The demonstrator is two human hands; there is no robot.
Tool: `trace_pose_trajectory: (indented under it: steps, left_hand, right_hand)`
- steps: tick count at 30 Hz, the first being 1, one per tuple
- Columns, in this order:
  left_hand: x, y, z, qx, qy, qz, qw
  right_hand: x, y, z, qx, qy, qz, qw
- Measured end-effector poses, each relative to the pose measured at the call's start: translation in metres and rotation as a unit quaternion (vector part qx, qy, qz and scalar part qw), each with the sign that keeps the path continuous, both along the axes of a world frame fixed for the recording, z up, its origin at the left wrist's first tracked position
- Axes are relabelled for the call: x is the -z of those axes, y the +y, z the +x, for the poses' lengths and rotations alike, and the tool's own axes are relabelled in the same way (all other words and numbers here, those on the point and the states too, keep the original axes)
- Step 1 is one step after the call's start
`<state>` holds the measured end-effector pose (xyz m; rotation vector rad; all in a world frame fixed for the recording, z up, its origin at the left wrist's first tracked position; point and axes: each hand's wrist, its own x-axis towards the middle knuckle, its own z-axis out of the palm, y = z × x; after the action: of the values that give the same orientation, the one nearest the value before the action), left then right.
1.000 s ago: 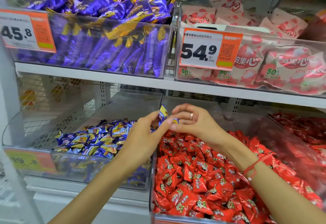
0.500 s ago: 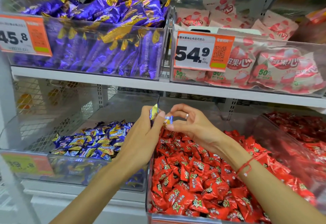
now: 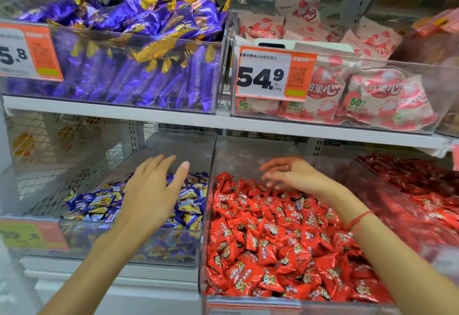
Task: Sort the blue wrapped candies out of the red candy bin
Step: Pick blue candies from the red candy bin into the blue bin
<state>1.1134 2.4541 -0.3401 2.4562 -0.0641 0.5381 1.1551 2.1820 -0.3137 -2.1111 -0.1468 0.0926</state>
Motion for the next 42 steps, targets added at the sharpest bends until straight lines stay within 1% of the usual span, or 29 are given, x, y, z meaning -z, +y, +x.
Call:
trace_pose_trajectory:
  steps: [1, 2, 3, 4, 6, 8, 9, 11, 13, 15, 16, 18, 20, 21, 22, 23, 24, 25, 27, 29, 31, 32, 33, 35, 37, 39, 42]
  left_hand:
    - [-0.005, -0.005, -0.003, 0.034, -0.041, -0.055, 0.997]
    - [-0.011, -0.013, -0.006, 0.072, -0.065, -0.114, 0.989]
    - [-0.016, -0.023, -0.007, 0.11, -0.073, -0.163, 0.978]
    - [-0.021, -0.035, -0.007, 0.143, -0.07, -0.187, 0.969]
    - [-0.025, -0.057, -0.005, 0.194, -0.054, -0.178, 0.963]
    - [-0.021, -0.07, 0.0, 0.232, -0.029, -0.163, 0.959]
    - [-0.018, -0.071, 0.002, 0.255, -0.005, -0.173, 0.952]
    - [-0.015, -0.068, 0.004, 0.302, 0.031, -0.17, 0.937]
    - [-0.013, -0.065, 0.003, 0.328, 0.039, -0.134, 0.934]
    - [-0.013, -0.065, 0.001, 0.328, 0.036, -0.111, 0.938]
    - [-0.013, -0.065, 0.001, 0.323, 0.034, -0.107, 0.94]
    - [-0.012, -0.065, 0.001, 0.319, 0.027, -0.103, 0.942]
    - [-0.01, -0.065, 0.002, 0.313, 0.017, -0.104, 0.944]
    - [-0.009, -0.065, 0.001, 0.308, 0.015, -0.104, 0.945]
    - [-0.009, -0.065, 0.0, 0.306, 0.016, -0.105, 0.946]
    - [-0.009, -0.066, -0.001, 0.304, 0.023, -0.107, 0.946]
    - [-0.01, -0.067, -0.001, 0.306, 0.033, -0.113, 0.945]
    - [-0.011, -0.067, -0.001, 0.309, 0.043, -0.118, 0.943]
    - [-0.011, -0.067, -0.001, 0.309, 0.054, -0.12, 0.942]
    - [-0.01, -0.066, -0.002, 0.307, 0.05, -0.111, 0.944]
    - [-0.008, -0.065, -0.001, 0.31, 0.036, -0.117, 0.943]
    - [-0.008, -0.065, -0.001, 0.311, 0.03, -0.121, 0.942]
    - [-0.008, -0.065, -0.001, 0.312, 0.024, -0.126, 0.941]
    - [-0.008, -0.065, 0.0, 0.314, 0.017, -0.133, 0.94]
    - [-0.006, -0.063, 0.002, 0.315, 0.019, -0.139, 0.939]
    - [-0.005, -0.061, 0.003, 0.32, 0.029, -0.15, 0.935]
    - [-0.005, -0.062, 0.004, 0.322, 0.037, -0.16, 0.932]
  right_hand:
    - [-0.002, -0.011, -0.001, 0.019, -0.003, -0.022, 1.0]
    - [-0.003, -0.021, -0.002, 0.036, -0.007, -0.044, 0.998]
    - [-0.004, -0.031, -0.003, 0.05, -0.013, -0.073, 0.996]
    - [-0.003, -0.039, -0.003, 0.062, -0.025, -0.12, 0.991]
    - [0.001, -0.05, -0.003, 0.076, -0.047, -0.256, 0.963]
    - [0.011, -0.055, -0.003, 0.056, -0.035, -0.378, 0.923]
    - [0.017, -0.055, -0.005, 0.037, -0.017, -0.415, 0.909]
    - [0.026, -0.056, -0.005, 0.017, -0.002, -0.438, 0.899]
    - [0.027, -0.057, -0.006, 0.018, -0.026, -0.433, 0.901]
    - [0.026, -0.059, -0.007, 0.028, -0.06, -0.422, 0.904]
    - [0.026, -0.06, -0.007, 0.037, -0.078, -0.406, 0.91]
    - [0.025, -0.06, -0.01, 0.07, -0.12, -0.337, 0.931]
    - [0.019, -0.058, -0.014, 0.107, -0.142, -0.225, 0.958]
    - [0.014, -0.054, -0.019, 0.11, -0.134, -0.144, 0.974]
    - [0.008, -0.048, -0.025, 0.096, -0.12, -0.045, 0.987]
    - [0.002, -0.039, -0.032, 0.074, -0.107, 0.06, 0.99]
    - [-0.003, -0.029, -0.039, 0.054, -0.101, 0.142, 0.983]
    - [-0.006, -0.016, -0.045, 0.041, -0.096, 0.198, 0.975]
    - [-0.005, 0.008, -0.051, 0.015, -0.079, 0.257, 0.963]
    - [-0.004, 0.022, -0.054, -0.035, -0.055, 0.262, 0.963]
    - [-0.008, 0.017, -0.055, -0.084, -0.017, 0.256, 0.963]
    - [-0.011, 0.008, -0.053, -0.087, -0.006, 0.246, 0.965]
    - [-0.014, -0.004, -0.05, -0.065, -0.003, 0.227, 0.972]
    - [-0.014, -0.033, -0.039, 0.041, -0.011, 0.157, 0.987]
    - [-0.006, -0.059, -0.024, 0.142, -0.001, 0.075, 0.987]
    - [0.006, -0.077, -0.011, 0.171, 0.013, -0.013, 0.985]
    - [0.017, -0.086, -0.002, 0.14, -0.014, -0.172, 0.975]
